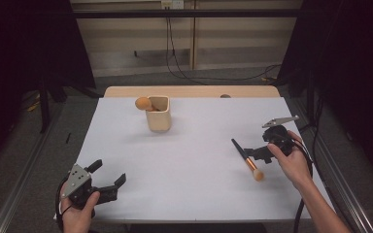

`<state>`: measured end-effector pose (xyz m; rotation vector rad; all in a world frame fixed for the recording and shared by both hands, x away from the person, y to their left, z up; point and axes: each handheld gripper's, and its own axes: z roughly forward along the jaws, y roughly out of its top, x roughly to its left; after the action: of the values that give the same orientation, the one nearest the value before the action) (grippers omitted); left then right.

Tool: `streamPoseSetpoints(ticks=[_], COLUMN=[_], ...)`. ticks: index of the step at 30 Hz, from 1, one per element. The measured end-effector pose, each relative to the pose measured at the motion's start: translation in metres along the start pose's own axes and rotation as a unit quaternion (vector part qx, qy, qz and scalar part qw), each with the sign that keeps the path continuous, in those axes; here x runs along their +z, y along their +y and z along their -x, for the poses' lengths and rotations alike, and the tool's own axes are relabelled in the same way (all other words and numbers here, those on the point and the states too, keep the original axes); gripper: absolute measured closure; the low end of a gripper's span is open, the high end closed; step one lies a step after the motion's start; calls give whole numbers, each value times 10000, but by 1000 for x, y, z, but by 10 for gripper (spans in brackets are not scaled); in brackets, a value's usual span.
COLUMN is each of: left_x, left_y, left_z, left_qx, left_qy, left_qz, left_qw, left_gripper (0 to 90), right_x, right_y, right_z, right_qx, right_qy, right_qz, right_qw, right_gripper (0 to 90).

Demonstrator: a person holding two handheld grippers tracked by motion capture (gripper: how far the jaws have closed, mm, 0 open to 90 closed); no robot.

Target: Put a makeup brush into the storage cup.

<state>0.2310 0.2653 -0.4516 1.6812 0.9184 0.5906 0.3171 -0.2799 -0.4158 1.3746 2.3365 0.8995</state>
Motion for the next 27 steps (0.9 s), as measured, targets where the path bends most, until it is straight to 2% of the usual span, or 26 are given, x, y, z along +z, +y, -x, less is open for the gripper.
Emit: streamPoseSetpoints(ticks=[2,4,7,10,11,19,23,24,25,27], left_x=[-1,-1,0,-1,-1,-3,-3,-2,-2,-2], left_y=[0,0,0,0,-1,-1,-1,-1,-1,-1], left_z=[0,0,0,0,0,-1,0,0,0,1], left_qx=[-21,16,-42,0,-51,-13,-10,-14,-11,17], left_qy=[-18,-12,-23,23,-3,32,31,33,29,40], left_qz=[5,-18,-16,-18,12,8,1,-2,-1,-14], left_qw=[10000,10000,10000,10000,10000,10000,10000,10000,10000,10000], left_gripper=[36,36,36,36,35,36,35,35,35,35], right_x=[2,3,5,7,8,16,21,22,23,24], right_y=[2,3,6,9,10,16,17,17,17,17], right_z=[0,-1,-3,-6,-6,-5,-5,-5,-6,-7], right_qx=[-3,-100,-181,-327,-318,-306,-321,-306,-283,-254], right_qy=[41,44,216,153,172,333,251,233,257,274], right_qz=[-234,-357,-673,-967,-1028,-1730,-2105,-2129,-2232,-2336], right_qw=[9997,9993,9973,9947,9940,9839,9767,9763,9740,9716], right_gripper=[39,36,44,66,61,59,69,76,94,113])
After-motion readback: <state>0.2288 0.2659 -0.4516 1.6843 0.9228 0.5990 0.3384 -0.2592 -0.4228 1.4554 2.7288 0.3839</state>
